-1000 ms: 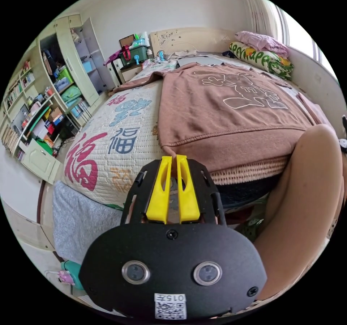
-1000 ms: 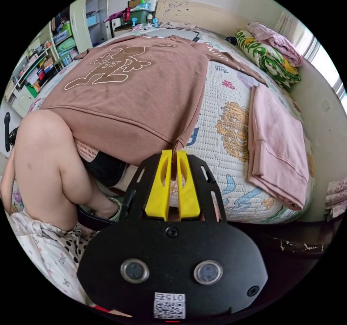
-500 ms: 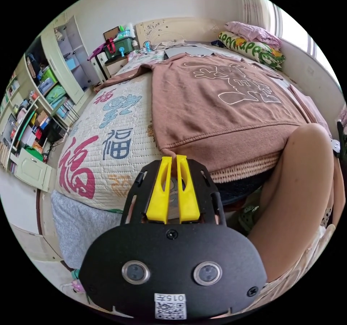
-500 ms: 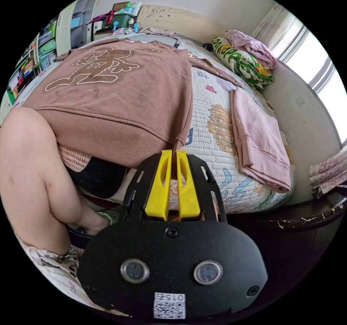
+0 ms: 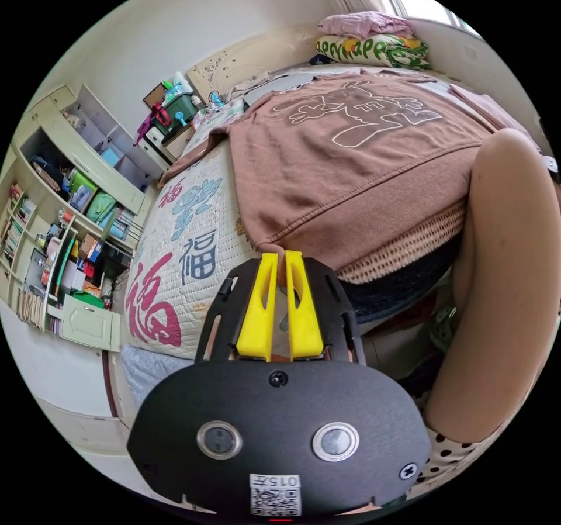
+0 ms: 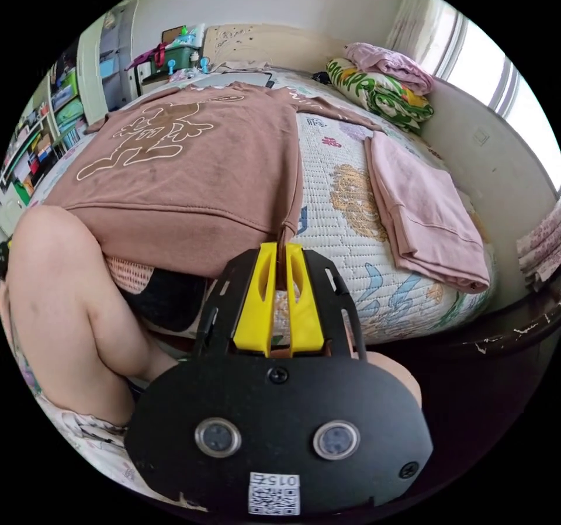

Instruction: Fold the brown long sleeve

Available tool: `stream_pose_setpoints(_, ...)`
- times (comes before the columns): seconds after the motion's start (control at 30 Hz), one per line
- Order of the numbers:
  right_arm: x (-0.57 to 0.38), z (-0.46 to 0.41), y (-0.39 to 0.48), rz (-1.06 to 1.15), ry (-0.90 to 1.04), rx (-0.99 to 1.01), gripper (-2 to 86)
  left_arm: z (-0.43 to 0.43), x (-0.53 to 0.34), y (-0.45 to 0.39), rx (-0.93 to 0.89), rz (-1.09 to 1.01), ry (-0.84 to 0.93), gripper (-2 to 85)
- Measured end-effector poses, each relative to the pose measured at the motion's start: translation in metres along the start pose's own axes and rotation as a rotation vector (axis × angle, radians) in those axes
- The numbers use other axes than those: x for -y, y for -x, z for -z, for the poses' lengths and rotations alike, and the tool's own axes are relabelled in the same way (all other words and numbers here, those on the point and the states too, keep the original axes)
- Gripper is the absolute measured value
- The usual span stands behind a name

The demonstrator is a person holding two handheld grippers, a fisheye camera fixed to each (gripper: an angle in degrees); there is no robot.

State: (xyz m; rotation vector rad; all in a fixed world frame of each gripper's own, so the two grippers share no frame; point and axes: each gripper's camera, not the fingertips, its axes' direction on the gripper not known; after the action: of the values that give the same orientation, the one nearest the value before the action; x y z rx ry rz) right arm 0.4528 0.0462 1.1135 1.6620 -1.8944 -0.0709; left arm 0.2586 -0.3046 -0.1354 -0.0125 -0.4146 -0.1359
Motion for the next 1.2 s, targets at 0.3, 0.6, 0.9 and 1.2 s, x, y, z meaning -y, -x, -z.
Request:
stream_pose_setpoints(0.3,-0.001,0.134,-0.1,-0.228,-0.031,0.38,3.5,0.006,-0.03,0.056,-0.096,0.104,0.013,2.1)
stream_pose_setpoints(0.6,-0.061,0.349,-0.155,-0.337,-0.422,0.554,6.4,0.038,-0.14,0.172,-0.395,0.474,-0.386,5.0)
stream_pose_setpoints(0.9,-0.143,0.573,-0.189,-0.545,-0.965,0.646,23.2,0.093,-0.221,0.195,-0.215,0.564,-0.911,17.2)
stream_pose_setpoints(1.2,-0.093,0.735,-0.122,-0.455,-1.04,0.676,23.4,0.036,-0.199,0.182,-0.586,0.737,-1.067,22.7)
